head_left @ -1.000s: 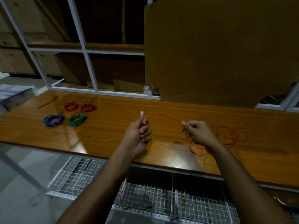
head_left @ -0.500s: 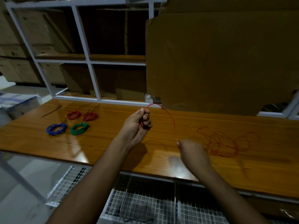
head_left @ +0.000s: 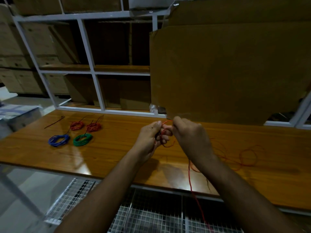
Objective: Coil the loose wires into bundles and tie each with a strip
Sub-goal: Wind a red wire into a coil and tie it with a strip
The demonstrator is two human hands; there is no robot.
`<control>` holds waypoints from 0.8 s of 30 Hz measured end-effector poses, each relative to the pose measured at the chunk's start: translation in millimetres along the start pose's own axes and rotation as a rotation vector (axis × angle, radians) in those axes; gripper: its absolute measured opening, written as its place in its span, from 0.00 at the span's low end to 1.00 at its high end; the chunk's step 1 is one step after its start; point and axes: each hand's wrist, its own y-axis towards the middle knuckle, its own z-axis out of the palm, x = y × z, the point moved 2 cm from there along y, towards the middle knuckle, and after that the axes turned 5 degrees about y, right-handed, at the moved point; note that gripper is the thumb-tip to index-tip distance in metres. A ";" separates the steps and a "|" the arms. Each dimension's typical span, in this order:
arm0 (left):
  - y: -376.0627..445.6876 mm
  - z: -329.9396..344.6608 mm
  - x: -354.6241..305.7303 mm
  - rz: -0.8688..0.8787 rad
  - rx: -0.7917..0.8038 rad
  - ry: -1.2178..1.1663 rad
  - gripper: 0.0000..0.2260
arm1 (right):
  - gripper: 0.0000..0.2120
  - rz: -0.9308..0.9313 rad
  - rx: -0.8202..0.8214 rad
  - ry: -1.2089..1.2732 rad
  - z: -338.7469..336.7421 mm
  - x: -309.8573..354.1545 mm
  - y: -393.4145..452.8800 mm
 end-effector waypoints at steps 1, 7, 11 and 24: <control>-1.4 0.7 -0.3 -0.010 0.009 -0.021 0.14 | 0.13 0.042 0.004 0.038 0.3 -3.8 2.8; -6.8 5.8 -2.7 -0.097 0.122 -0.160 0.12 | 0.08 0.022 0.152 0.327 -7.6 -19.5 15.8; -9.0 10.8 -5.3 -0.116 0.198 -0.310 0.13 | 0.11 0.032 0.180 0.048 -6.4 -31.1 19.8; -6.1 5.6 -20.3 -0.143 0.214 -0.680 0.17 | 0.13 0.462 0.604 1.193 11.8 -68.6 -4.4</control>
